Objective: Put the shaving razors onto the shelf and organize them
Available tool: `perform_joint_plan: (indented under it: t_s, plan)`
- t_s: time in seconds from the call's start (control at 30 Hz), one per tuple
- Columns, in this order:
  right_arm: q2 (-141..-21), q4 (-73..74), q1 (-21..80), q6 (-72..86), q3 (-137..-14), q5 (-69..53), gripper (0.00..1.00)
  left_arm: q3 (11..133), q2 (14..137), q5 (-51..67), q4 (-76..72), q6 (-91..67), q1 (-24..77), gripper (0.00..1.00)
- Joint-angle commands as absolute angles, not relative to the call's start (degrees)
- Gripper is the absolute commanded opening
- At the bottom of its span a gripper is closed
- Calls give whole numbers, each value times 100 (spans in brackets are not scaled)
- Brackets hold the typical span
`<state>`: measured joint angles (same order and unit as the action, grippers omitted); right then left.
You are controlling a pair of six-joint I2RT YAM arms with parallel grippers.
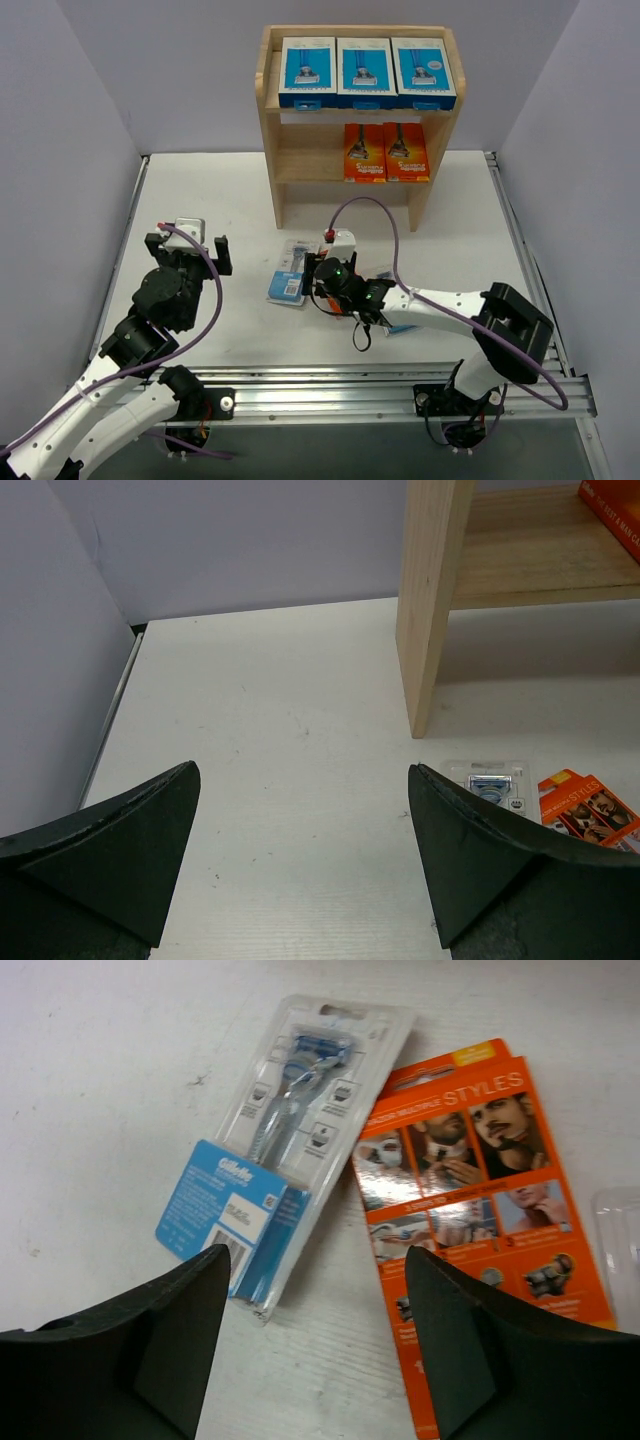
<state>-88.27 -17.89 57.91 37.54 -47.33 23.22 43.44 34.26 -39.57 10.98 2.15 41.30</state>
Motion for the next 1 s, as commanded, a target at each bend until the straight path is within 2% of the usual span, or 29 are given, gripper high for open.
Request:
perform_joint_plan:
  t_s: [0.0, 0.1, 0.3, 0.37, 0.97]
  plan:
    - [-8412, -1556, 5617, 3990, -4378, 2654, 67, 4465, 3437, -3893, 1046, 193, 4166, 94]
    - [-8271, -1372, 5485, 4043, -4158, 2768, 74, 4456, 3463, -3876, 1037, 185, 4157, 94]
    - [-8340, -1248, 5274, 3806, -4034, 2663, 96, 4474, 3480, -3815, 1055, 185, 4166, 94]
    - [-8385, -1195, 5265, 3675, -4060, 2654, 100, 4474, 3498, -3806, 1046, 185, 4166, 94]
    - [-8648, -1590, 4562, 3059, -3753, 1698, 98, 4500, 3568, -3744, 1072, 202, 4166, 94]
